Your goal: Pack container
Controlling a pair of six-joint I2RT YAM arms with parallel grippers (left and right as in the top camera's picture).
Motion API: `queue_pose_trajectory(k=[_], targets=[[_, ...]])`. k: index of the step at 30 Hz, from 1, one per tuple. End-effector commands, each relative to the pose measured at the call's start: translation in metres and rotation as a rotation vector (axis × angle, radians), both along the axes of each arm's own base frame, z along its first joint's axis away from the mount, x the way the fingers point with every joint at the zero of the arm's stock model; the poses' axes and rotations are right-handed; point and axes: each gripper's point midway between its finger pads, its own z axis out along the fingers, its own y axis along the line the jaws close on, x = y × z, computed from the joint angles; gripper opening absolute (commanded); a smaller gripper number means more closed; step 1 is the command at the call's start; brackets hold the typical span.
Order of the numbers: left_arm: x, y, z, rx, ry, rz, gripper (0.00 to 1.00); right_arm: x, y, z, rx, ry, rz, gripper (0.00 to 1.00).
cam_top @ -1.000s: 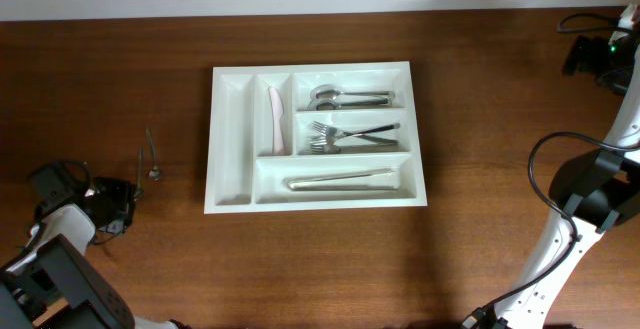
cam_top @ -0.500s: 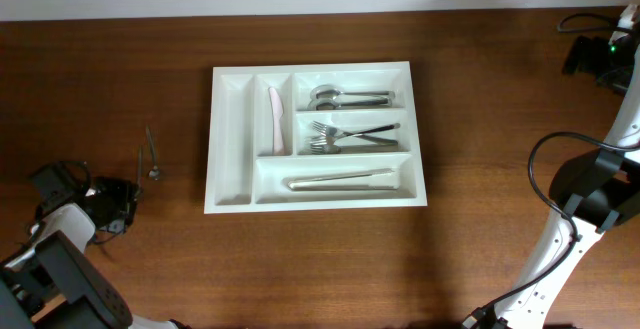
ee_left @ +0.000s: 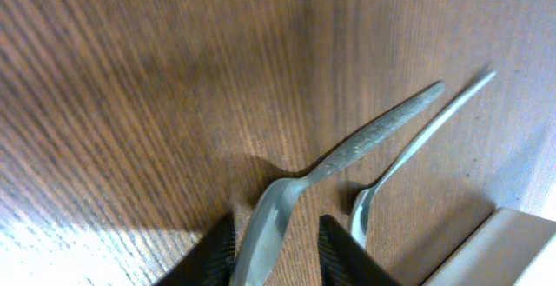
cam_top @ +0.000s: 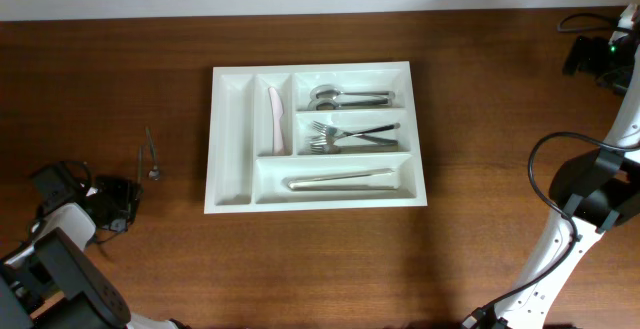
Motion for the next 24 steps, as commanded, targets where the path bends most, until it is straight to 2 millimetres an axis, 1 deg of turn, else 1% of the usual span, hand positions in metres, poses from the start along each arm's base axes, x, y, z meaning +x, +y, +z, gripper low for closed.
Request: queue_pose_trajectory(k=[1, 10, 13, 24], targets=[[-0.0059, -0.0040, -0.0107, -0.029, 0.025, -0.001, 0.26, -0.0036, -0.0022, 0.0181, -0.015, -0.032, -0.008, 0.99], [-0.0059, -0.0040, -0.0107, -0.029, 0.025, -0.001, 0.25, -0.0036, -0.0022, 0.0181, -0.015, -0.032, -0.009, 0.99], [-0.0059, -0.0040, -0.0107, -0.029, 0.025, -0.001, 0.17, -0.0036, -0.0022, 0.0181, -0.015, -0.032, -0.008, 0.99], [-0.0061, -0.0033, -0.0109, -0.027, 0.027, 0.000, 0.16, -0.0037, -0.0023, 0.0181, -0.015, -0.032, -0.009, 0.99]])
